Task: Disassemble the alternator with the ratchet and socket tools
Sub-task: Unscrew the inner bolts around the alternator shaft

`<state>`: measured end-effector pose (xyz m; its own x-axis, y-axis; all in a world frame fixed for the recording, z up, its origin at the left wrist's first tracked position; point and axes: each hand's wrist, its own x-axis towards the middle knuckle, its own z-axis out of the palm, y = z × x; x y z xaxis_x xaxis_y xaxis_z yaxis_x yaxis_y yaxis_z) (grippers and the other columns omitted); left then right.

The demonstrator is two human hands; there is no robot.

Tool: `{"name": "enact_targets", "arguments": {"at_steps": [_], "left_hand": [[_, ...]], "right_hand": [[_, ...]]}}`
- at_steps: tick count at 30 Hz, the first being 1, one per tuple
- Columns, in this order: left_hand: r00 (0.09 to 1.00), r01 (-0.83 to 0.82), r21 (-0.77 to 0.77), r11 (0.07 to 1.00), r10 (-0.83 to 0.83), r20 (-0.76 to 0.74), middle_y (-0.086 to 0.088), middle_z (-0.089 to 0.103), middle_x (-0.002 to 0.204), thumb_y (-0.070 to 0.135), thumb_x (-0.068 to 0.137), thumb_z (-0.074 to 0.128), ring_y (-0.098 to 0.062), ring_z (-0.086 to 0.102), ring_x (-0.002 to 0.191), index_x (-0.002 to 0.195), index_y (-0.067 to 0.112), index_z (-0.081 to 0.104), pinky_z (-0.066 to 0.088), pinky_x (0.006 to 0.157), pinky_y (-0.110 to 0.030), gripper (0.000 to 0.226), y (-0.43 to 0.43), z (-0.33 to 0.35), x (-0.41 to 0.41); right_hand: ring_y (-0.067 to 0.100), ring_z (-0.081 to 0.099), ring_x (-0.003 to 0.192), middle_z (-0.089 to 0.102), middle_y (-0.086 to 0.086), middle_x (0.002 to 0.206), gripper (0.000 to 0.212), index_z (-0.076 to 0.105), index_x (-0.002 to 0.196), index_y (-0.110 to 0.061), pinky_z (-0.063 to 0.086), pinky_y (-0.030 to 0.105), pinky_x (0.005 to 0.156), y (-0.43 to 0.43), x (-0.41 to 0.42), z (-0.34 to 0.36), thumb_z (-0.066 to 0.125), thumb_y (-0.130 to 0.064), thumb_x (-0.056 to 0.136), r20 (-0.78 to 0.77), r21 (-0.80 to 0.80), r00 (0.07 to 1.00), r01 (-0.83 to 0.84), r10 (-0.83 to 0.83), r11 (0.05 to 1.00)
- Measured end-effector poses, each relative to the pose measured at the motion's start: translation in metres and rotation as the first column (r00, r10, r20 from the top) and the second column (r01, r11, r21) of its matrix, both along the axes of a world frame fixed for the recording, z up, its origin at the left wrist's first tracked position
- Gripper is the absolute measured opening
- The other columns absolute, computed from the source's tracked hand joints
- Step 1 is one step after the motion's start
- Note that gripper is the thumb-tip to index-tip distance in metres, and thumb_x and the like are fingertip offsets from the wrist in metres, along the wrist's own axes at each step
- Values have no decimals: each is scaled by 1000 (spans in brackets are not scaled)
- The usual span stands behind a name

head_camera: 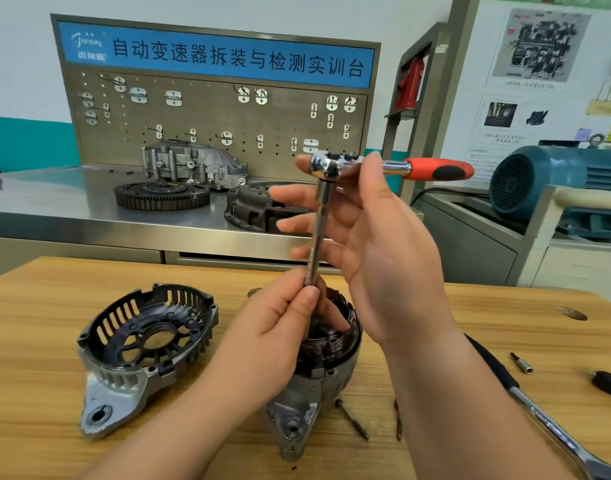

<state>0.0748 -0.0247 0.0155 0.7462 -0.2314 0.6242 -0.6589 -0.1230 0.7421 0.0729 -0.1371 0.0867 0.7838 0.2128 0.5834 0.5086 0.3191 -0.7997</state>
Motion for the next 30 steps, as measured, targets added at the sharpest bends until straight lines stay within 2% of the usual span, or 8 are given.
{"name": "enact_targets", "arguments": {"at_steps": [4,7,9,12,14,17,23,30], "left_hand": [[1000,-21,-118,993,21,2,0,70,72,24,99,38,-7,65,74,78,23,54,46,71,-11,27,2,5,-2],[1000,-18,-199,980,13,-27,1,60,63,18,102,35,-12,60,64,77,22,53,47,65,-15,31,8,8,1],[1000,-24,-215,976,20,-18,4,53,61,27,99,36,-16,53,63,74,28,53,46,65,-22,30,13,11,4],[1000,4,-280,960,-10,-21,7,47,59,33,94,35,-16,45,60,71,29,52,41,63,-33,28,16,15,4],[999,24,-307,951,-36,-34,8,45,58,34,94,34,-13,41,57,70,29,51,39,61,-35,29,16,16,2],[997,41,-315,948,-59,-49,9,42,56,36,94,35,-9,38,54,69,28,50,37,58,-32,30,16,17,1],[995,70,-331,941,-88,-43,10,39,54,35,93,36,-8,35,51,67,29,50,36,53,-26,31,21,20,-1],[994,96,-356,930,-109,-17,11,37,55,33,94,36,-10,32,52,69,24,49,36,53,-24,29,22,25,-7]], "right_hand": [[17,67,84,73,4,102,42,67,103,-24,56,32,70,-7,-5,4,38,-51,90,20,-69,994,105,-104,992],[10,64,74,71,-2,85,31,68,92,-23,52,25,60,-21,-15,-11,48,-46,91,92,-213,938,347,-335,913],[4,60,66,67,-4,75,29,68,80,-22,50,24,58,-32,-23,-28,59,-48,88,164,-422,870,488,-466,764],[0,57,63,64,-11,67,36,65,73,-28,44,19,53,-38,-32,-54,59,-64,75,268,-753,799,522,-539,400],[0,56,64,62,-13,66,46,62,75,-31,41,17,50,-33,-35,-68,52,-75,70,351,-831,749,526,-562,182],[1,53,62,58,-13,67,50,57,79,-31,45,23,51,-22,-36,-79,44,-79,73,458,-828,689,561,-562,13],[10,55,67,54,-12,74,40,53,85,-30,43,27,50,-9,-37,-83,48,-69,84,544,-785,597,610,-590,-107],[16,56,71,57,-9,74,27,53,81,-26,43,29,56,-3,-38,-85,54,-51,91,565,-750,586,658,-580,-67]]}}
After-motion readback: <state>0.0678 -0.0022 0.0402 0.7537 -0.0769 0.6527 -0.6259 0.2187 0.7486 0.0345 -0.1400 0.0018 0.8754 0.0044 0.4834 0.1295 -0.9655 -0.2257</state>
